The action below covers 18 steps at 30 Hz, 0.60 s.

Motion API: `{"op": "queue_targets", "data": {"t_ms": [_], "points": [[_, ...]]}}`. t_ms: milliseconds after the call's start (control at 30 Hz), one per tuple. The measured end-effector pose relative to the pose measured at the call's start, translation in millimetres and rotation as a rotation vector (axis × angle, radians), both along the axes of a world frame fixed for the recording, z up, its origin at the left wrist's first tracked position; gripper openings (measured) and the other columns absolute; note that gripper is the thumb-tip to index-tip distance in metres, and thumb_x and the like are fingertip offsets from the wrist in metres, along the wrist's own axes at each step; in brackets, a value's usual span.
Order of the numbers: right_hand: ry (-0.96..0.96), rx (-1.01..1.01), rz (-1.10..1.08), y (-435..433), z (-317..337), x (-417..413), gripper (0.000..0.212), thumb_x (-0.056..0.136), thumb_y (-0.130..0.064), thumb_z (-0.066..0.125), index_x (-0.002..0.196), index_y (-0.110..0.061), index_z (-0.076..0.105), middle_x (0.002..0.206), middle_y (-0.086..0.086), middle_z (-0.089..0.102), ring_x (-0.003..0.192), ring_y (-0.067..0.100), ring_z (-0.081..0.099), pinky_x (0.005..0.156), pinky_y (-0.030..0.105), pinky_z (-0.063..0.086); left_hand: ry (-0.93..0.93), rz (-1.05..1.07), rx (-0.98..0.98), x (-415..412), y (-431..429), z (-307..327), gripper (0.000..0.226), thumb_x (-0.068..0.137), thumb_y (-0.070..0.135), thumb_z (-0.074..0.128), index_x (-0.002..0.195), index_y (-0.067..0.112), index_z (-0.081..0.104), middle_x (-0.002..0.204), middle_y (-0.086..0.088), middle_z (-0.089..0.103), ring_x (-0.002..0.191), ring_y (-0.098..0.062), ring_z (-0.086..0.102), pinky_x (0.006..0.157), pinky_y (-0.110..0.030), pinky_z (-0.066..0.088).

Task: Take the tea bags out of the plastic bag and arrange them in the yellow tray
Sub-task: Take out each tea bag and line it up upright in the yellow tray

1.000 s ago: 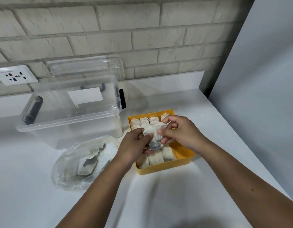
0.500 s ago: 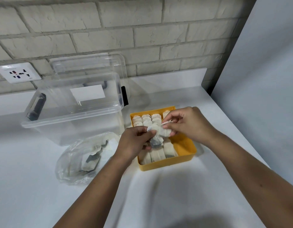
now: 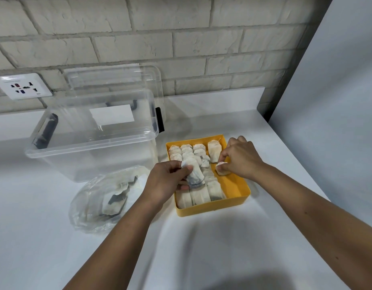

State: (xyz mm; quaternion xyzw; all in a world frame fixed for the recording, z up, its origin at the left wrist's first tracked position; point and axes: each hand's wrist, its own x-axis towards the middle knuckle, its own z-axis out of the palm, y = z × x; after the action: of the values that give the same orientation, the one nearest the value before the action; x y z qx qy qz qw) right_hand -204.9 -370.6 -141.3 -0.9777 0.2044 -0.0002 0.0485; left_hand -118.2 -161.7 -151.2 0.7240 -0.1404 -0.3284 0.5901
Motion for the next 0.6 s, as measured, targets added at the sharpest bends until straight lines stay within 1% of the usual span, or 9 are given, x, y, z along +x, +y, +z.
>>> {"op": "queue_targets", "data": {"t_ms": [100,200,300,367,500,600], "points": [[-0.016,-0.077,-0.042,-2.5,-8.4,11.4,0.025,0.079,-0.055,0.069,0.095,-0.036,0.074,0.099,-0.006,0.047,0.107,0.021,0.042,0.084,0.034,0.032,-0.001,-0.014,-0.009,1.3,0.9,-3.2,0.02,0.089,0.02,0.072,0.089,0.0,0.074,0.092,-0.02,0.074,0.076,-0.025,0.074,0.072,-0.032,0.061],[-0.084,-0.02,-0.126,-6.8,-12.7,20.6,0.025,0.075,-0.057,0.072,0.091,-0.038,0.074,0.096,-0.008,0.042,0.108,0.02,0.042,0.083,0.032,0.029,0.002,-0.03,-0.008,0.8,3.4,-7.8,0.026,0.089,0.02,0.072,0.092,-0.006,0.071,0.098,-0.029,0.069,0.074,-0.024,0.07,0.068,-0.029,0.061],[-0.143,0.029,-0.205,-9.2,-17.6,28.5,0.024,0.074,-0.055,0.074,0.09,-0.039,0.075,0.1,-0.006,0.047,0.108,0.021,0.042,0.081,0.032,0.029,0.016,-0.03,-0.009,-1.7,6.0,-11.1,0.031,0.089,0.02,0.071,0.096,-0.011,0.068,0.102,-0.033,0.066,0.078,-0.028,0.067,0.073,-0.034,0.063],[-0.15,0.015,-0.238,-9.5,-22.1,32.1,0.024,0.074,-0.055,0.074,0.091,-0.038,0.075,0.103,-0.005,0.051,0.109,0.022,0.043,0.08,0.033,0.029,0.029,-0.026,-0.019,-2.7,7.5,-11.2,0.03,0.09,0.02,0.071,0.097,-0.009,0.068,0.103,-0.032,0.066,0.081,-0.03,0.068,0.076,-0.037,0.063],[-0.18,0.012,-0.296,-11.5,-25.5,38.3,0.026,0.076,-0.054,0.073,0.094,-0.036,0.074,0.108,-0.001,0.054,0.11,0.024,0.044,0.083,0.035,0.032,0.046,-0.009,-0.025,-2.9,7.8,-9.7,0.031,0.091,0.02,0.069,0.098,-0.009,0.067,0.103,-0.031,0.066,0.078,-0.025,0.066,0.076,-0.037,0.063],[-0.137,-0.015,-0.291,-11.9,-25.1,41.3,0.032,0.075,-0.052,0.075,0.103,-0.036,0.072,0.112,0.0,0.054,0.112,0.024,0.044,0.085,0.035,0.033,0.08,0.014,-0.028,-2.1,7.2,-8.2,0.027,0.093,0.022,0.068,0.097,-0.005,0.07,0.1,-0.028,0.069,0.079,-0.025,0.068,0.077,-0.041,0.062]]}}
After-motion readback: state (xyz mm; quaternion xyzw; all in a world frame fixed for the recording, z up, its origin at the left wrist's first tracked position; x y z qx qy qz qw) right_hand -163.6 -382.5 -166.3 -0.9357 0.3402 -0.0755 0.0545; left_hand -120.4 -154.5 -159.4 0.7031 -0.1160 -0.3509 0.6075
